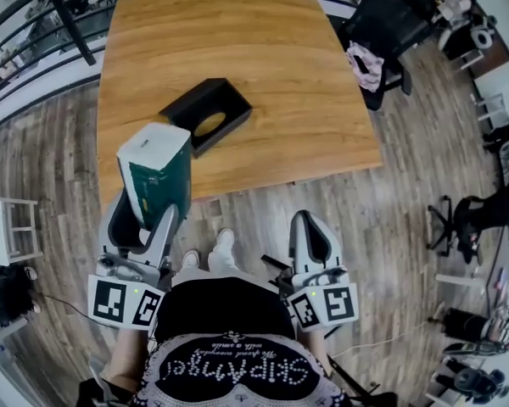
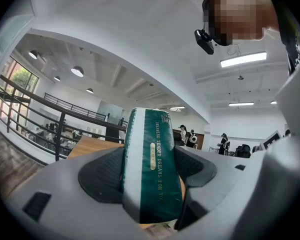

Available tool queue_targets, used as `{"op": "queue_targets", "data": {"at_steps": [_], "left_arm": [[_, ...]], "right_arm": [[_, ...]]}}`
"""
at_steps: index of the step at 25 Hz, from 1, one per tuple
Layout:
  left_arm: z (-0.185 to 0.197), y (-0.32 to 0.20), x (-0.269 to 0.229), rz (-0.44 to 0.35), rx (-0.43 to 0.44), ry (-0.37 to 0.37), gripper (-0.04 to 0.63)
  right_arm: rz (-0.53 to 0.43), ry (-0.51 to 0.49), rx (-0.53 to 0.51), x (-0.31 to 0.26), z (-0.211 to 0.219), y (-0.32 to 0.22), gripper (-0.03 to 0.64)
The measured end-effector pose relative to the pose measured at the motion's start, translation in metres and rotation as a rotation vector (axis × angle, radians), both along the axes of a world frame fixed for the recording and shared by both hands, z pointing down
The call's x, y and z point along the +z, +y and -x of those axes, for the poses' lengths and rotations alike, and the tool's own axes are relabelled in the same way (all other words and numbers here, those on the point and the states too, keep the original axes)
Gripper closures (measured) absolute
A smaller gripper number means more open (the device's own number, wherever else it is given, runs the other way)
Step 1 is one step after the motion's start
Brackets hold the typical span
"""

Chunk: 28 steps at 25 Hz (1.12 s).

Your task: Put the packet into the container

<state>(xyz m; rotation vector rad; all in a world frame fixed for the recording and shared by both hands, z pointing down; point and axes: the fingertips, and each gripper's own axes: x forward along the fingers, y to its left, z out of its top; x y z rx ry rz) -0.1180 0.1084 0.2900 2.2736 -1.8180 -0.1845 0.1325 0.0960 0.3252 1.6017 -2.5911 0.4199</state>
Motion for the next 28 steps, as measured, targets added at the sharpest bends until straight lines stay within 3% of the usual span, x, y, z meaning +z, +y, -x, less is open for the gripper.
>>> {"op": "queue_targets", "data": {"at_steps": [15, 28], "left_arm": [[0.000, -0.013, -0.004, -0.026, -0.131, 0.005, 0.256], [0.009, -0.060, 0.002, -0.008, -0.113, 0.011, 0.256]], "right_arm": [[0.011, -0.011, -0.043, 0.005, -0.026, -0.029, 0.577], [0.046, -0.007, -0.021, 0.013, -0.019, -0.071, 0.577]]}}
